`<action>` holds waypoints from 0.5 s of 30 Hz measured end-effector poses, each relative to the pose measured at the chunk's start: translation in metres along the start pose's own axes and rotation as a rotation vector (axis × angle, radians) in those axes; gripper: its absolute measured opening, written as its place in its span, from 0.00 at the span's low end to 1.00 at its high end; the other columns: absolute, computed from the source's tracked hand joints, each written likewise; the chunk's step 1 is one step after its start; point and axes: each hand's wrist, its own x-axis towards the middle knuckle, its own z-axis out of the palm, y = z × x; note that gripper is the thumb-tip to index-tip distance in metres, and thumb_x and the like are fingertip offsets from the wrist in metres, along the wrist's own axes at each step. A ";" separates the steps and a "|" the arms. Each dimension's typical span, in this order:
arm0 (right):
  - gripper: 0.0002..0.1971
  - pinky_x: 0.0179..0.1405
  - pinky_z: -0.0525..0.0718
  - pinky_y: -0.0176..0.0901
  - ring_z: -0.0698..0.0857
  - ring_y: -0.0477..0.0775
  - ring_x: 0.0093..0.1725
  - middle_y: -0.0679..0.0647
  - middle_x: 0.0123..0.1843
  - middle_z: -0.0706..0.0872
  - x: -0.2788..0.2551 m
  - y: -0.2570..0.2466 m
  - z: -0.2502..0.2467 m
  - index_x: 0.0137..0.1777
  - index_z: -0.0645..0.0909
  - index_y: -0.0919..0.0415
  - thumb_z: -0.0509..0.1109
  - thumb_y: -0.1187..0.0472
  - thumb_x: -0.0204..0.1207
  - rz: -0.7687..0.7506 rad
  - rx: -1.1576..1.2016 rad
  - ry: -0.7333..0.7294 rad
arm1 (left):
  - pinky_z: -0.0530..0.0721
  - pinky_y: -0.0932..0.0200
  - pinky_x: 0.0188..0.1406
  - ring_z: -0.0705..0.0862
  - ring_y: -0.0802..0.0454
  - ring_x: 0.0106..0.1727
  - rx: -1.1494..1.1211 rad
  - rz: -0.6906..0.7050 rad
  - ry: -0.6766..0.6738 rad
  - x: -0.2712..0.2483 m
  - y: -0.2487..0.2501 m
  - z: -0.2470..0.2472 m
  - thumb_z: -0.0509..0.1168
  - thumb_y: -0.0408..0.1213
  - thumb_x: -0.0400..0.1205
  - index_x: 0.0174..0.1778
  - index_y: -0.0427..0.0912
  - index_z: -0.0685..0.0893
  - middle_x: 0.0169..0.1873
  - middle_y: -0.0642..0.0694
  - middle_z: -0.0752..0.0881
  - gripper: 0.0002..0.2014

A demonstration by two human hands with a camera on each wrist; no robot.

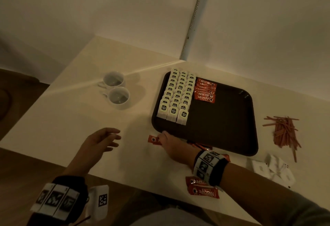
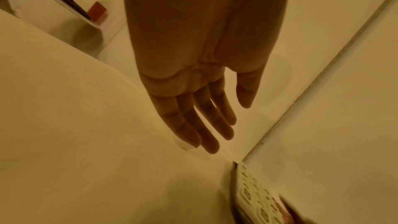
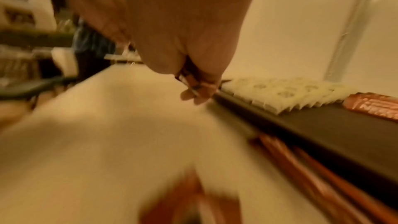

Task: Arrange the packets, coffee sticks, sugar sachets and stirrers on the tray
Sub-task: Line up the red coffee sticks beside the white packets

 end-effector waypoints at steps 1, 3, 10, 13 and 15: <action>0.19 0.51 0.82 0.41 0.81 0.49 0.46 0.58 0.60 0.78 -0.001 -0.004 -0.011 0.73 0.63 0.62 0.57 0.64 0.84 0.031 0.169 0.045 | 0.84 0.53 0.51 0.88 0.48 0.46 -0.012 0.023 -0.015 0.005 0.010 0.007 0.60 0.35 0.85 0.53 0.45 0.86 0.43 0.50 0.90 0.09; 0.12 0.36 0.78 0.36 0.75 0.45 0.37 0.54 0.46 0.79 -0.001 -0.009 -0.039 0.66 0.67 0.62 0.54 0.61 0.86 0.065 0.460 0.198 | 0.84 0.51 0.56 0.89 0.50 0.50 -0.062 0.065 -0.068 0.014 0.032 0.024 0.60 0.39 0.85 0.54 0.45 0.85 0.48 0.48 0.90 0.09; 0.15 0.54 0.74 0.32 0.75 0.50 0.52 0.60 0.56 0.73 0.011 -0.012 -0.118 0.67 0.70 0.66 0.56 0.62 0.84 -0.161 0.435 0.558 | 0.81 0.43 0.65 0.81 0.49 0.68 -0.553 -0.046 -0.540 0.055 0.106 0.114 0.62 0.61 0.77 0.75 0.54 0.70 0.70 0.48 0.80 0.31; 0.23 0.64 0.76 0.49 0.74 0.56 0.59 0.59 0.61 0.69 0.009 -0.007 -0.134 0.77 0.63 0.62 0.56 0.64 0.82 -0.042 0.430 0.555 | 0.83 0.53 0.63 0.79 0.51 0.71 -0.870 -0.097 -0.497 0.065 0.128 0.141 0.56 0.56 0.83 0.77 0.49 0.70 0.72 0.44 0.79 0.27; 0.24 0.67 0.74 0.55 0.72 0.57 0.61 0.56 0.60 0.66 0.006 -0.001 -0.139 0.77 0.61 0.62 0.56 0.64 0.81 0.020 0.457 0.535 | 0.85 0.58 0.58 0.79 0.51 0.70 -0.963 -0.120 -0.461 0.068 0.137 0.152 0.52 0.52 0.86 0.77 0.44 0.71 0.72 0.41 0.79 0.25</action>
